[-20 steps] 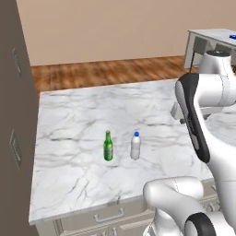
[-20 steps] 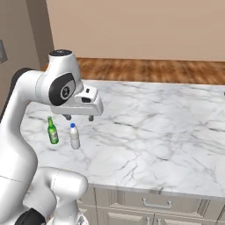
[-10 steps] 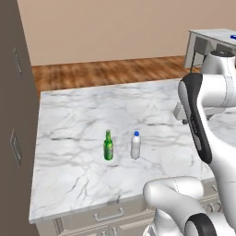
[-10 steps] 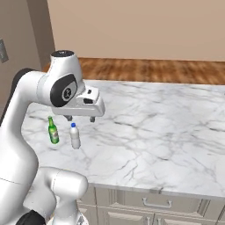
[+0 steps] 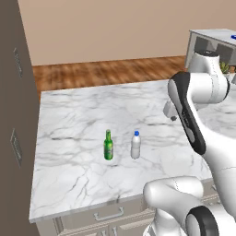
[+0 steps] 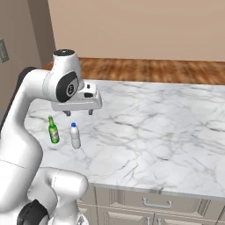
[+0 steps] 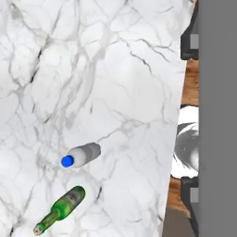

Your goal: Place the drinks on the dining counter in a tight cluster.

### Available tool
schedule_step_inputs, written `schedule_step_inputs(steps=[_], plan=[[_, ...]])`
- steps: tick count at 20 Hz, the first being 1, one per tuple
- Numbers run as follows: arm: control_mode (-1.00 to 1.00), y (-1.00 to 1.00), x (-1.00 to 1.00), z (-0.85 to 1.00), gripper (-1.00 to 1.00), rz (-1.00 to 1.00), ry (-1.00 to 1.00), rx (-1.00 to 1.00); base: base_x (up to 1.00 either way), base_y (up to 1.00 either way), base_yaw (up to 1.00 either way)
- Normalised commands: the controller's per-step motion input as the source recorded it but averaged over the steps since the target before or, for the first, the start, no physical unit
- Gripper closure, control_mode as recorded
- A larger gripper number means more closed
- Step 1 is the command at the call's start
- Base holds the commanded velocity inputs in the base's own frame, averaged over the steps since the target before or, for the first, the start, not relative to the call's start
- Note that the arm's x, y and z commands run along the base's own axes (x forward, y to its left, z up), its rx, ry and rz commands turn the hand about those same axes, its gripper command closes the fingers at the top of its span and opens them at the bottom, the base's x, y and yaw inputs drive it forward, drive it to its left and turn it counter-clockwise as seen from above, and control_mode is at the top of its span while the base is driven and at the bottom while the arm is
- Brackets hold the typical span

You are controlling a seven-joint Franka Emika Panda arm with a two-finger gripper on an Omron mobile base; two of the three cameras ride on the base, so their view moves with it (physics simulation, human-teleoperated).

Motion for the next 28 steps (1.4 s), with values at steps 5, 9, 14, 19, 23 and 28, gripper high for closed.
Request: schedule_step_inputs(steps=[5,9,14,19,23,28], plan=[[-1.00,0.34,0.84,-0.06,-1.00,0.28,0.00,-0.01,0.00,0.00,0.00],[-1.00,0.39,0.61,-0.33,-1.00,0.10,0.00,-0.04,0.00,0.00,0.00],[-1.00,0.54,0.21,-0.33,-1.00,0.00,0.00,-0.04,0.00,0.00,0.00],[-1.00,0.58,0.23,-0.56,-1.00,0.00,0.01,0.00,0.00,0.00,0.00],[-1.00,0.26,0.22,-0.38,-1.00,0.00,0.02,0.00,0.00,0.00,0.00],[-1.00,0.00,0.29,-0.04,-1.00,-0.09,0.03,0.01,0.00,0.00,0.00]])
